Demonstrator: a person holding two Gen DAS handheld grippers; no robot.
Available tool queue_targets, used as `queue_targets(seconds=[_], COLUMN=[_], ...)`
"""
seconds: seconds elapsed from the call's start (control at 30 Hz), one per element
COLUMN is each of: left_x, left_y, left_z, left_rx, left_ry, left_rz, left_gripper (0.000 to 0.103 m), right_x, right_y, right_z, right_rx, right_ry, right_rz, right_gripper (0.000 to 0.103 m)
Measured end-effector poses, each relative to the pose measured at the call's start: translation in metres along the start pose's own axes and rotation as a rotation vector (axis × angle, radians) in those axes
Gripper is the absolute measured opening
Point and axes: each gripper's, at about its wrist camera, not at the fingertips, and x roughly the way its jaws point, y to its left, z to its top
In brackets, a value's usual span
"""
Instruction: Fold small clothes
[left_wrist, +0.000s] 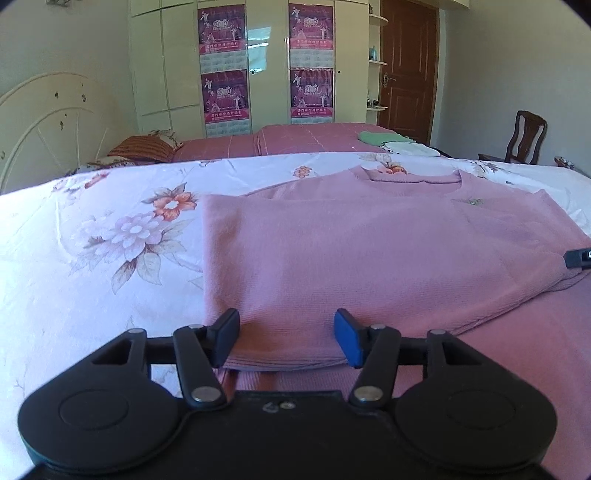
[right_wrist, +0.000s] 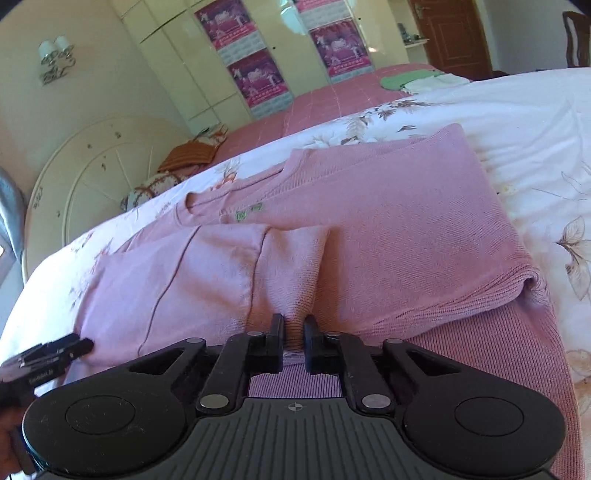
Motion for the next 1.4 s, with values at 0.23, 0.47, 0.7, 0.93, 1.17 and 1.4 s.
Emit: queue_targets(seconds=[0.23, 0.47, 0.7, 0.93, 1.17, 1.4], left_x=[0.012, 0.009, -0.026, -0.060, -0.103, -0.186], left_y=[-0.053, -0.056, -0.054, -0.066, -0.068, -0.032], left_z=[0.005, 0.001, -0.014, -0.027, -0.056, -0.119], left_rx=[-0.015, -0.019, -0.033, -0.023, -0.029, -0.130], left_ry=[0.020, 0.045, 0.114, 0.131, 0.120, 0.153], left_rz=[-0.050, 0.016, 0.135, 0.154, 0.135, 0.107], left_gripper=[0.060, 0.068, 0.072, 0.072, 0.072, 0.070], right_x=[-0.013, 0.008, -0.020, -0.059, -0.115, -0.189], right_y=[0.026, 0.028, 0.003, -0.008, -0.025, -0.043], right_z=[-0.003, -0.007, -0.008, -0.021, -0.044, -0.097], right_rx=[-0.140, -0.261, -0.198, -0.170, -0.098, 0.005], right_ry=[-0.079, -0.015, -0.002, 0.012, 0.020, 0.058], right_rz=[-0.021, -0.035, 0.011, 0.047, 0.037, -0.010], right_gripper=[0.025, 0.024, 0.025, 0.025, 0.025, 0.025])
